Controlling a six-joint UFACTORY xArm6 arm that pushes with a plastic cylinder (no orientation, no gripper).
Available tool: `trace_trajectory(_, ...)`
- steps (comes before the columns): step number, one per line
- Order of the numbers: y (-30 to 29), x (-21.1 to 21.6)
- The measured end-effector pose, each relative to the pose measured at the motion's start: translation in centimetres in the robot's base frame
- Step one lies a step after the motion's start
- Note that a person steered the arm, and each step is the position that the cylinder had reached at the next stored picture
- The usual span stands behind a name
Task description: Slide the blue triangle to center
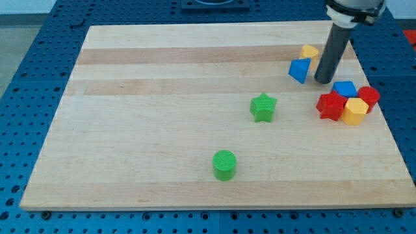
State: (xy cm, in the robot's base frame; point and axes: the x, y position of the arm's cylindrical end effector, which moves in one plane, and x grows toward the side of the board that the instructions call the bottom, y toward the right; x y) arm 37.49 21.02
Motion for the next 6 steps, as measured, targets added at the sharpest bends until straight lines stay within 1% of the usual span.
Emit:
trace_trajectory(1, -1.9, -1.5)
trace_trajectory(2, -4.6, -2.0)
trace_trajectory(5, -18.0, -5.5)
trace_trajectory(6, -23.8, -6.9)
